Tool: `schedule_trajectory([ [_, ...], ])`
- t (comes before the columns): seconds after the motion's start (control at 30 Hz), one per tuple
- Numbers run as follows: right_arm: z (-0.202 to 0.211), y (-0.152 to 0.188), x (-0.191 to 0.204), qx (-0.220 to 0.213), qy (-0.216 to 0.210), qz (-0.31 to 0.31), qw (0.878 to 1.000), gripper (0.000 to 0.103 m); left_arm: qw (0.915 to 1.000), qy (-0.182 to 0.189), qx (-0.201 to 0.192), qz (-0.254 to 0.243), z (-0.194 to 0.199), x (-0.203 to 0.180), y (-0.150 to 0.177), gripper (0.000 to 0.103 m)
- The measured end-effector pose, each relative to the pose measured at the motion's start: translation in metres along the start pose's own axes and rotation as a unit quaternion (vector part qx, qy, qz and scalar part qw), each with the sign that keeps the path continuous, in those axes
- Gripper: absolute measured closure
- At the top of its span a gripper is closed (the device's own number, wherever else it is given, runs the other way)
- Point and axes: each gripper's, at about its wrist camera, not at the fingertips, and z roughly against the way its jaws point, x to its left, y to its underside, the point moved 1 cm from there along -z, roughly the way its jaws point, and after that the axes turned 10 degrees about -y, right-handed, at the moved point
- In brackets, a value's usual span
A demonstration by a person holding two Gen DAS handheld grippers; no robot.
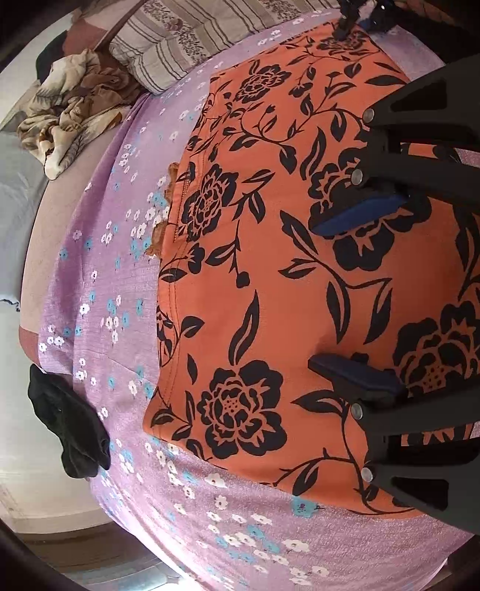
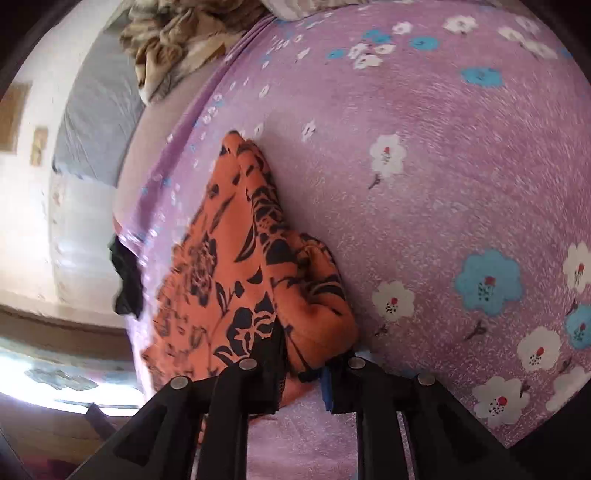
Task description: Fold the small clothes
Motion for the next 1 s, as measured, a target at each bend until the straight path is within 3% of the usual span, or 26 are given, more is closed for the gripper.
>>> schedule_trajectory([
  [0.03,0.006,-0.003,0.000,0.002,-0.006,-0.006,1.000,0.074,1.0000,-0.001,0.000,0.001,-0.001,0.000,0.000,0.035],
  [0.1,0.025,-0.010,0.005,-0.016,0.003,0.010,1.000,0.039,1.0000,-0.002,-0.002,0.001,-0.003,0.000,0.000,0.034],
  [0.27,0.057,-0.050,0.016,-0.053,-0.003,0.042,0.998,0.037,0.9998,-0.008,-0.014,-0.009,-0.004,-0.004,0.004,0.030],
  [0.4,0.006,-0.093,0.039,0.037,-0.057,0.073,0.995,0.037,0.9997,-0.011,-0.017,-0.009,-0.004,-0.006,0.005,0.029],
  [0.5,-0.046,-0.117,0.063,0.084,-0.041,0.129,0.987,0.037,0.9998,-0.007,-0.016,-0.008,-0.004,-0.005,0.004,0.029],
  [0.57,-0.084,-0.129,0.067,0.126,-0.027,0.135,0.983,0.040,0.9998,-0.007,-0.017,-0.009,-0.005,-0.005,0.004,0.028],
  [0.63,-0.108,-0.139,0.069,0.132,-0.003,0.139,0.982,0.041,0.9997,-0.007,-0.020,-0.009,-0.005,-0.006,0.004,0.028],
  [0.67,-0.119,-0.141,0.070,0.143,-0.002,0.139,0.980,0.050,0.9997,-0.007,-0.022,-0.010,-0.006,-0.006,0.005,0.027],
  [0.7,-0.127,-0.142,0.072,0.150,0.003,0.143,0.978,0.078,0.9996,-0.008,-0.024,-0.012,-0.006,-0.006,0.005,0.026],
  [0.73,-0.133,-0.142,0.076,0.157,0.018,0.155,0.975,0.088,0.9995,-0.007,-0.027,-0.013,-0.006,-0.007,0.005,0.026],
  [0.77,-0.136,-0.140,0.081,0.161,0.024,0.166,0.973,0.091,0.9994,-0.007,-0.030,-0.014,-0.007,-0.007,0.006,0.025],
  [0.83,-0.133,-0.136,0.093,0.147,0.036,0.198,0.968,0.093,0.9993,-0.006,-0.034,-0.015,-0.008,-0.008,0.006,0.024],
  [0.93,-0.128,-0.148,0.075,0.099,0.080,0.168,0.978,0.093,0.9996,0.005,-0.026,-0.012,-0.007,-0.005,0.001,0.024],
  [1.0,-0.125,-0.150,0.063,0.086,0.083,0.149,0.982,0.086,0.9992,0.034,-0.017,0.012,-0.002,0.008,-0.005,0.024],
])
